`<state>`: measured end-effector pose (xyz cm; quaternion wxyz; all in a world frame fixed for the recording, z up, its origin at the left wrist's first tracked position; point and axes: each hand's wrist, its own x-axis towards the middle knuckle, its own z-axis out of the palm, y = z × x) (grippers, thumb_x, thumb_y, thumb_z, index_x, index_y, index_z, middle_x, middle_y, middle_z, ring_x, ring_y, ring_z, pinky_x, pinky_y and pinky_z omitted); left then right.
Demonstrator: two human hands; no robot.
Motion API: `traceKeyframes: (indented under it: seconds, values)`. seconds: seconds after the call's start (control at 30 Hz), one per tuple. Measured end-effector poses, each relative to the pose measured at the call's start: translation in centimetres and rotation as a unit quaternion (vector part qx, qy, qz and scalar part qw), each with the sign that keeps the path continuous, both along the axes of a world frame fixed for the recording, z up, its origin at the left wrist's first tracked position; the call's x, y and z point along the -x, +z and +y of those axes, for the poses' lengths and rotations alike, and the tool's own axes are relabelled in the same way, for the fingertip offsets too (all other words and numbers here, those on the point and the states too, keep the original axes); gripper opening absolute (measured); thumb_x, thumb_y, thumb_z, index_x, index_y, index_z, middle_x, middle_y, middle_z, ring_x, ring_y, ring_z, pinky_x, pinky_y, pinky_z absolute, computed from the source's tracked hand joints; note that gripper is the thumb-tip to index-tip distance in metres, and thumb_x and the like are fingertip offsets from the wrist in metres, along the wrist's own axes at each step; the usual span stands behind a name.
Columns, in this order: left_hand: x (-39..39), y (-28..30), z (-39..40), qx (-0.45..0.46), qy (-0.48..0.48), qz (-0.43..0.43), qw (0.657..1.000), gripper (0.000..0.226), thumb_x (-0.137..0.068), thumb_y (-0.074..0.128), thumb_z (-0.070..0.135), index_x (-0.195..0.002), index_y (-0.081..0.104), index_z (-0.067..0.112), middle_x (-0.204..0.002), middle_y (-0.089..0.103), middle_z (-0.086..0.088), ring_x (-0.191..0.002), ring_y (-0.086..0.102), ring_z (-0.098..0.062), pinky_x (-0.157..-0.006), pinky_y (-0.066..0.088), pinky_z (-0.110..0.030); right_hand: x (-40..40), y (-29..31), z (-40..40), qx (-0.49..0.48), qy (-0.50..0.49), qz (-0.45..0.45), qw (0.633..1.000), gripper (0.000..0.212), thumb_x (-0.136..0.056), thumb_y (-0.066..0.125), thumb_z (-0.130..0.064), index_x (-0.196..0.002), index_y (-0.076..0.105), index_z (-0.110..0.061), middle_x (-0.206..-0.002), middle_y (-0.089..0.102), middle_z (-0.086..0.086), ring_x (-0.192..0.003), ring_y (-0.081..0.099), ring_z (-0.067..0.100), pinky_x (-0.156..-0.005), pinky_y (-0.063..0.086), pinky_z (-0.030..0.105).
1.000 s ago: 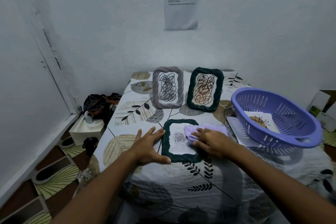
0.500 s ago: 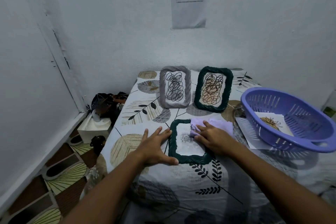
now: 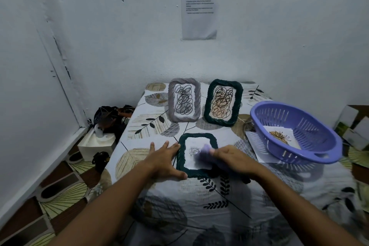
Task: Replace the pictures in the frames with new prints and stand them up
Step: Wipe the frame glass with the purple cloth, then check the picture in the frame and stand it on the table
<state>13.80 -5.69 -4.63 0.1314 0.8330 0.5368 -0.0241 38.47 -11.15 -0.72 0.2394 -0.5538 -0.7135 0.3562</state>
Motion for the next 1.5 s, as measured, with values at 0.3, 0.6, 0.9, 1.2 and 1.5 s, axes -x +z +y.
traceKeyframes:
  seconds: [0.3, 0.6, 0.9, 1.2, 1.5]
  values:
    - [0.3, 3.2, -0.6, 0.107, 0.041, -0.442, 0.890, 0.108, -0.059, 0.053, 0.090, -0.141, 0.044, 0.020, -0.143, 0.049, -0.006, -0.127, 0.051, -0.016, -0.102, 0.043, -0.029, 0.7, 3.2, 0.9, 0.237, -0.123, 0.546, 0.794, 0.034, -0.093, 0.049, -0.039, -0.094, 0.063, -0.008, -0.089, 0.070, 0.013, -0.079, 0.068, 0.029, -0.083, 0.050, 0.041]
    - [2.3, 5.9, -2.0, 0.232, 0.196, -0.674, 0.673, 0.021, -0.080, 0.065, 0.020, -0.094, 0.061, 0.004, -0.084, 0.067, -0.010, -0.074, 0.061, -0.021, -0.063, 0.052, -0.027, 7.2, 3.0, 3.5, 0.270, -0.118, 0.579, 0.761, 0.044, -0.094, 0.049, -0.047, -0.105, 0.065, -0.008, -0.108, 0.069, 0.021, -0.099, 0.065, 0.033, -0.085, 0.049, 0.046]
    - [9.9, 5.9, -1.6, 0.178, 0.316, -0.609, 0.706, 0.019, -0.087, 0.062, -0.002, -0.105, 0.063, 0.000, -0.092, 0.070, -0.015, -0.074, 0.067, -0.023, -0.064, 0.057, -0.027, 14.1, 0.7, 7.5, 0.242, -0.094, 0.342, 0.903, 0.019, -0.086, 0.059, 0.000, -0.105, 0.061, 0.001, -0.093, 0.066, 0.017, -0.076, 0.062, 0.026, -0.063, 0.052, 0.032]
    - [13.7, 3.2, 0.5, 0.134, 0.360, -0.502, 0.775, 0.022, -0.085, 0.067, 0.000, -0.106, 0.064, 0.000, -0.100, 0.068, -0.019, -0.087, 0.065, -0.030, -0.088, 0.053, -0.045, 18.1, -2.2, 10.0, 0.174, -0.132, 0.177, 0.960, 0.024, -0.079, 0.073, -0.004, -0.099, 0.062, 0.004, -0.093, 0.068, 0.017, -0.077, 0.067, 0.027, -0.059, 0.058, 0.035]
    - [14.4, 2.3, 1.2, 0.034, 0.348, -0.285, 0.892, 0.024, -0.077, 0.078, 0.013, -0.098, 0.068, 0.010, -0.092, 0.063, -0.004, -0.078, 0.060, -0.014, -0.064, 0.052, -0.027, 18.7, -3.8, 9.2, 0.002, -0.131, -0.075, 0.989, 0.044, -0.067, 0.082, -0.028, -0.100, 0.057, -0.011, -0.098, 0.063, 0.008, -0.080, 0.065, 0.024, -0.073, 0.057, 0.039]
